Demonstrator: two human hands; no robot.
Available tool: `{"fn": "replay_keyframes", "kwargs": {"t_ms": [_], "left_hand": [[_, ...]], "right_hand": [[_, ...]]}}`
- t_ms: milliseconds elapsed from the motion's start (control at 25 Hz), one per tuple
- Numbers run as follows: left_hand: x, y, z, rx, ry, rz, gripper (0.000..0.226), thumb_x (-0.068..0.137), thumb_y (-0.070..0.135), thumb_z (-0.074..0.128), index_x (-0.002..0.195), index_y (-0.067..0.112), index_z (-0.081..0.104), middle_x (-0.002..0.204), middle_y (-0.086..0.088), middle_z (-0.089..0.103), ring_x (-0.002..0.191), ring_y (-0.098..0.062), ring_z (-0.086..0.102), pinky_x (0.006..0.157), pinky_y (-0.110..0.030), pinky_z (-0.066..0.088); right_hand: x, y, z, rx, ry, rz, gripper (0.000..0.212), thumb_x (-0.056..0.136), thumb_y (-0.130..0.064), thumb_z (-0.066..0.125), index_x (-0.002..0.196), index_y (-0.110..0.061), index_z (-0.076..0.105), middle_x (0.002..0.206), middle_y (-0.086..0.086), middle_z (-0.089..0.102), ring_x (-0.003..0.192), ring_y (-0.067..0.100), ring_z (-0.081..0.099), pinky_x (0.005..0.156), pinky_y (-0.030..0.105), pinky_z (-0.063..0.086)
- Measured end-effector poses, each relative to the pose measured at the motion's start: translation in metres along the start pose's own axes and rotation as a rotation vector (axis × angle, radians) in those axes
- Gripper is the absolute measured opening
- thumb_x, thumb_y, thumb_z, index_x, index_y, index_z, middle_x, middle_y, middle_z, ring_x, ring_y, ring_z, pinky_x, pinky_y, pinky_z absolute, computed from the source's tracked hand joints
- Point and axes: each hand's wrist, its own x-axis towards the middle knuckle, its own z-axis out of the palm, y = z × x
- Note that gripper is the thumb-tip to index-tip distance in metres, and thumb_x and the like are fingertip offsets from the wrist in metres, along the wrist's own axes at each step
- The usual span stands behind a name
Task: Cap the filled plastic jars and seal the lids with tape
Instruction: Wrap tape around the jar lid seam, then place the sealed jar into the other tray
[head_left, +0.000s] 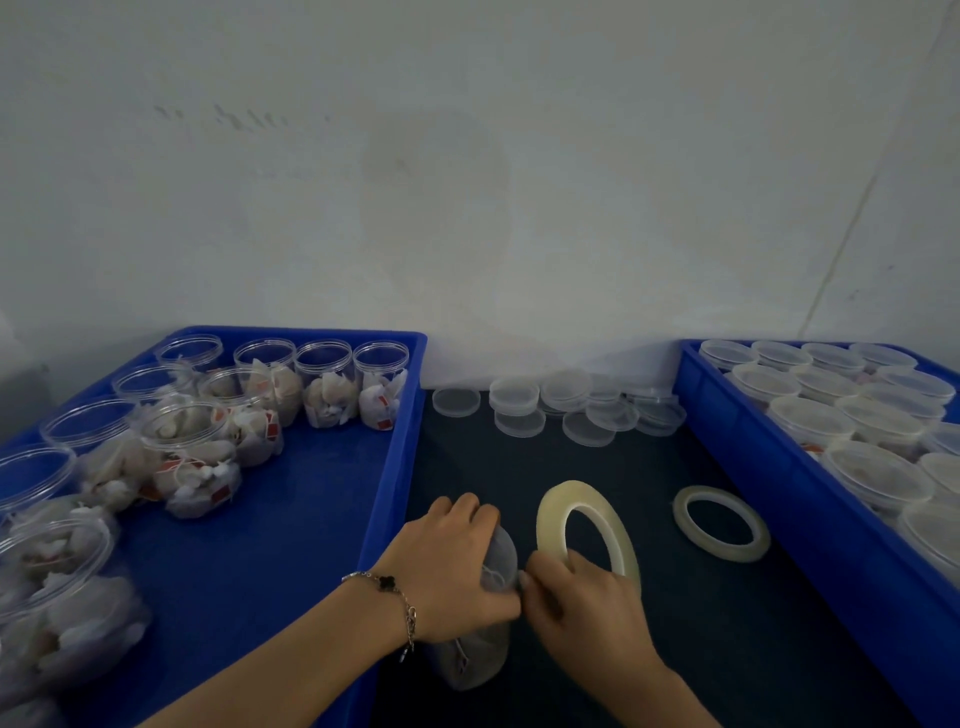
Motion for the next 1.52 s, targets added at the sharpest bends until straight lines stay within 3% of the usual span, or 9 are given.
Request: {"fn": "replay_keyframes", "kwargs": {"t_ms": [160, 240, 480, 600, 760, 1000, 1200, 1360, 1520], "left_hand": [[-0.015, 0.008, -0.011, -0.097, -0.060, 0.081, 0.055, 0.076, 0.057, 0.059, 0.120, 0.028, 0.043, 0.113, 0.013, 0.041, 0.101, -0.008, 0.040, 0.089, -0.028, 0.043], [-0.023, 0.018, -0.016, -0.264, -0.139, 0.128, 0.048, 0.076, 0.050, 0.066, 0.117, 0.032, 0.047, 0.113, 0.016, 0.043, 0.105, -0.005, 0.043, 0.094, -0.027, 0.041], [-0.019, 0.004, -0.030, -0.287, 0.092, 0.116, 0.059, 0.069, 0.062, 0.061, 0.119, 0.044, 0.037, 0.112, 0.030, 0.036, 0.104, 0.010, 0.036, 0.093, -0.020, 0.039], [-0.018, -0.004, -0.026, -0.195, 0.120, 0.102, 0.066, 0.065, 0.068, 0.055, 0.124, 0.043, 0.035, 0.114, 0.030, 0.034, 0.104, 0.010, 0.034, 0.091, -0.018, 0.039], [-0.014, -0.006, -0.024, -0.139, 0.161, 0.093, 0.073, 0.063, 0.069, 0.050, 0.128, 0.040, 0.034, 0.117, 0.028, 0.034, 0.104, 0.008, 0.033, 0.087, -0.015, 0.036], [-0.012, 0.004, -0.024, -0.155, 0.099, 0.076, 0.081, 0.067, 0.068, 0.058, 0.136, 0.036, 0.029, 0.123, 0.024, 0.038, 0.108, 0.005, 0.037, 0.094, -0.020, 0.040], [0.005, 0.045, -0.041, -0.263, 0.103, 0.127, 0.107, 0.064, 0.069, 0.064, 0.146, 0.034, 0.005, 0.135, 0.015, 0.029, 0.116, -0.003, 0.041, 0.099, -0.026, 0.041], [0.033, 0.107, -0.065, -0.217, 0.126, 0.230, 0.096, 0.069, 0.067, 0.062, 0.145, 0.029, 0.016, 0.138, 0.008, 0.032, 0.120, -0.011, 0.041, 0.093, -0.023, 0.036], [0.063, 0.174, -0.071, -0.018, 0.278, 0.157, 0.074, 0.071, 0.065, 0.048, 0.127, 0.018, 0.041, 0.120, -0.005, 0.049, 0.110, -0.026, 0.051, 0.078, -0.030, 0.039]], "right_hand": [[0.013, 0.046, 0.004, 0.078, 0.122, 0.249, 0.025, 0.082, -0.016, 0.055, 0.059, -0.021, 0.047, 0.052, -0.010, 0.044, 0.048, 0.006, 0.041, 0.045, 0.008, 0.019], [0.019, 0.098, -0.014, 0.021, -0.060, 0.481, 0.022, 0.093, -0.010, 0.051, 0.073, -0.018, 0.051, 0.060, -0.008, 0.042, 0.058, 0.011, 0.042, 0.050, 0.015, 0.024], [0.026, 0.081, 0.002, -0.079, -0.548, 0.071, 0.020, 0.090, -0.054, 0.049, 0.097, -0.035, 0.047, 0.087, -0.016, 0.055, 0.081, 0.003, 0.055, 0.072, 0.022, 0.044], [0.024, 0.071, 0.023, -0.188, -0.653, 0.020, 0.054, 0.093, -0.056, 0.040, 0.142, -0.043, 0.021, 0.116, 0.000, 0.058, 0.100, 0.018, 0.059, 0.082, 0.032, 0.047], [0.022, 0.063, 0.035, -0.299, -0.577, 0.000, 0.080, 0.089, -0.064, 0.039, 0.149, -0.041, -0.009, 0.141, 0.002, 0.040, 0.127, 0.019, 0.039, 0.106, 0.036, 0.032], [0.030, 0.005, -0.017, 0.686, -0.568, 0.131, 0.105, 0.062, -0.046, 0.083, 0.131, -0.069, 0.008, 0.132, -0.045, 0.033, 0.125, -0.020, 0.030, 0.097, 0.002, 0.031], [0.026, 0.002, -0.080, 0.468, -0.450, 0.198, 0.108, 0.050, -0.055, 0.080, 0.131, -0.068, 0.009, 0.118, -0.047, 0.041, 0.112, -0.017, 0.045, 0.096, 0.018, 0.045], [0.012, 0.028, -0.136, 0.365, -0.257, 0.279, 0.108, 0.054, -0.050, 0.082, 0.146, -0.039, 0.027, 0.116, -0.020, 0.061, 0.093, -0.012, 0.056, 0.089, 0.021, 0.050], [-0.011, 0.052, -0.174, 0.230, 0.030, 0.371, 0.105, 0.049, -0.057, 0.071, 0.141, -0.039, 0.025, 0.093, -0.035, 0.058, 0.090, -0.018, 0.056, 0.079, 0.005, 0.045]]}}
